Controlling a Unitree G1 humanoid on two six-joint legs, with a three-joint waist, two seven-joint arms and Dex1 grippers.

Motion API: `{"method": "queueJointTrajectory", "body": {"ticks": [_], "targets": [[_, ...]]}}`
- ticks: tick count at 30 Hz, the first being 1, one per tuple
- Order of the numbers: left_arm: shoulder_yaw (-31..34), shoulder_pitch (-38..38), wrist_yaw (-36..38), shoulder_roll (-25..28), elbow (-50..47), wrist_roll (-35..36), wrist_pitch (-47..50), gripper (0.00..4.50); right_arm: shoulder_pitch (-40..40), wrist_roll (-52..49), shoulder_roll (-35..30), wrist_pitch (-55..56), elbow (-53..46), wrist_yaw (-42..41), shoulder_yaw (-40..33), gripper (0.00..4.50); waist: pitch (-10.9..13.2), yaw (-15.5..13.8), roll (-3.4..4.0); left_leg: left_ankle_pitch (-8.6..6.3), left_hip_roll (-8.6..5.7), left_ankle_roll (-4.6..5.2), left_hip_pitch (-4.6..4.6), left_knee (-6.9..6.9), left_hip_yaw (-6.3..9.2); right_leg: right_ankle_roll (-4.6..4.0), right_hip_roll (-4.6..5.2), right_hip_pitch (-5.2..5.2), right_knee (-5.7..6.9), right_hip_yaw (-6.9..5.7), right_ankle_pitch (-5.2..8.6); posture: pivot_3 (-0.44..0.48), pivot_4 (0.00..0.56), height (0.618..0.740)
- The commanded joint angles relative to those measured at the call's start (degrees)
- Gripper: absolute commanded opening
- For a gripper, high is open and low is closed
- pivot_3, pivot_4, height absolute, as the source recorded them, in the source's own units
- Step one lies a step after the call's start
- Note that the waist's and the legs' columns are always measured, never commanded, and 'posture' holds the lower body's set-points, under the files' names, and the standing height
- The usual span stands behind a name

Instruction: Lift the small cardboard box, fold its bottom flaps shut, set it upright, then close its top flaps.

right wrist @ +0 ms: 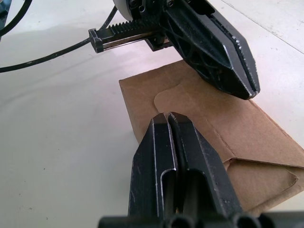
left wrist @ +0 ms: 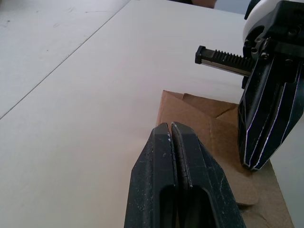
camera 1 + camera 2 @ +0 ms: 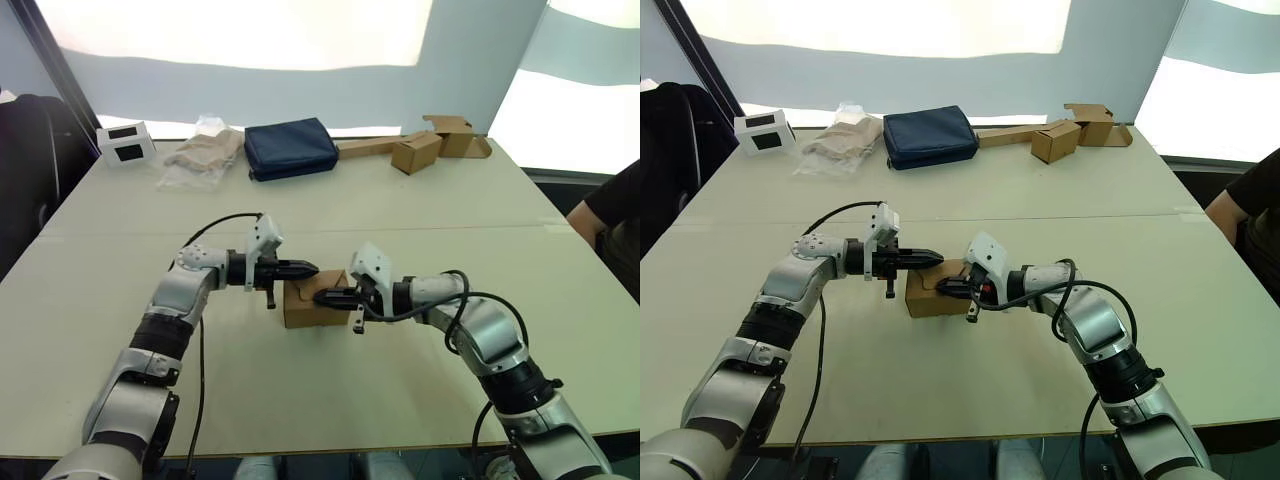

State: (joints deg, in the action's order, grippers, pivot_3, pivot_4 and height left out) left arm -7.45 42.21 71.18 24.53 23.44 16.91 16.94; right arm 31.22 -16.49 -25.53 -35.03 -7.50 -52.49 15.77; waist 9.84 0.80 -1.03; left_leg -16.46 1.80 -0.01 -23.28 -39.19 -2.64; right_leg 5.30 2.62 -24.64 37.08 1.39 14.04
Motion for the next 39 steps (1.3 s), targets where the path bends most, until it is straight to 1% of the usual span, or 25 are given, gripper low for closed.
{"method": "queueJointTrajectory", "body": {"ticks": [1, 7, 13, 16, 19, 22, 27, 30, 32, 35, 39], "targets": [[2.06, 1.47, -0.06, -0.20, -2.32, 2.07, 0.76, 0.07, 1.41, 2.15, 0.60, 1.91, 2.58, 1.18, 0.73, 0.00, 0.00, 0.00, 0.00, 0.00, 0.00, 0.00, 0.00, 0.00, 0.00, 0.00, 0.00, 0.00, 0.00, 0.00, 0.00, 0.000, 0.150, 0.740], [1.54, 1.10, 0.01, 0.39, -3.58, 1.96, 1.20, 0.07, 2.23, 2.37, 1.05, 2.89, 3.97, 0.67, 0.90, 0.00, 0.00, 0.00, 0.00, 0.00, 0.00, 0.00, 0.00, 0.00, -0.01, 0.00, 0.00, 0.00, 0.00, 0.00, 0.00, 0.000, 0.150, 0.740], [-0.80, -0.61, -0.21, 1.09, -2.59, -1.70, -2.83, 0.07, 0.72, -2.81, -0.92, 1.07, -2.85, -4.54, -0.55, 0.00, 0.00, -0.04, 0.00, 0.00, 0.00, 0.00, 0.00, 0.01, 0.01, 0.00, 0.00, 0.00, 0.00, -0.01, 0.00, 0.000, 0.150, 0.740], [-2.50, -2.24, -0.69, 1.62, -1.29, -4.84, -6.31, 0.07, 1.70, -5.06, -1.31, -1.32, -5.25, -4.09, -2.79, 0.00, 0.00, 0.02, 0.00, 0.00, 0.01, 0.00, -0.01, 0.01, 0.02, 0.00, 0.00, -0.01, -0.01, 0.00, 0.00, 0.000, 0.150, 0.740], [-2.93, -3.78, -0.17, 1.91, -1.85, -5.25, -6.88, 0.07, 3.07, -7.74, -0.21, -3.62, -6.52, -2.18, -5.77, 0.00, 0.00, 0.00, 0.00, 0.00, 0.02, 0.00, 0.01, 0.01, 0.04, -0.01, 0.01, -0.01, 0.00, 0.01, 0.00, 0.000, 0.150, 0.740], [-2.15, -4.02, -0.40, 1.92, -3.34, -3.99, -5.54, 0.07, 3.69, -8.61, 0.21, -4.30, -6.57, -0.61, -7.27, 0.00, 0.00, -0.02, 0.00, 0.00, 0.03, 0.00, 0.03, 0.01, 0.07, -0.01, 0.01, 0.00, 0.01, 0.01, 0.00, 0.000, 0.150, 0.740], [0.01, -3.33, -0.88, 2.19, -6.29, -1.20, -2.30, 0.07, 4.18, -8.26, 0.24, -4.00, -5.80, 1.21, -7.59, 0.00, 0.00, -0.01, 0.00, 0.00, 0.02, 0.00, 0.01, 0.01, 0.07, 0.00, 0.01, 0.00, 0.00, 0.01, 0.00, 0.000, 0.150, 0.740], [4.01, -1.79, -3.33, 1.91, -11.75, 3.93, 4.49, 0.07, 4.49, -6.99, 0.45, -2.32, -4.67, 2.68, -7.60, 0.00, 0.01, 0.00, -0.01, 0.00, 0.02, 0.00, -0.01, 0.01, 0.07, 0.00, 0.01, -0.01, 0.00, 0.01, 0.00, 0.000, 0.150, 0.740], [5.36, -1.75, -4.40, 2.25, -15.14, 6.15, 8.06, 0.07, 4.90, -5.70, 0.79, -1.11, -3.48, 4.08, -7.29, 0.00, 0.01, 0.06, -0.01, 0.00, 0.03, 0.00, -0.04, 0.01, 0.10, 0.00, 0.01, -0.04, 0.00, 0.01, 0.00, 0.000, 0.150, 0.740], [6.16, -2.64, -6.24, 2.73, -17.86, 7.28, 10.91, 0.07, 4.92, -3.68, 1.03, 0.89, -1.55, 5.10, -6.19, 0.00, 0.01, 0.08, -0.01, 0.00, 0.03, 0.00, -0.04, 0.01, 0.10, 0.01, 0.01, -0.05, 0.00, 0.01, 0.00, 0.000, 0.150, 0.740], [4.59, -5.89, -6.67, 4.48, -19.37, 5.81, 11.23, 0.07, 2.09, 0.54, -0.07, 5.12, 1.44, 4.10, -2.57, 0.00, 0.01, 0.18, -0.01, 0.00, 0.02, 0.00, -0.02, 0.02, 0.07, 0.00, 0.00, -0.04, 0.01, 0.02, 0.00, 0.000, 0.150, 0.740]]}}
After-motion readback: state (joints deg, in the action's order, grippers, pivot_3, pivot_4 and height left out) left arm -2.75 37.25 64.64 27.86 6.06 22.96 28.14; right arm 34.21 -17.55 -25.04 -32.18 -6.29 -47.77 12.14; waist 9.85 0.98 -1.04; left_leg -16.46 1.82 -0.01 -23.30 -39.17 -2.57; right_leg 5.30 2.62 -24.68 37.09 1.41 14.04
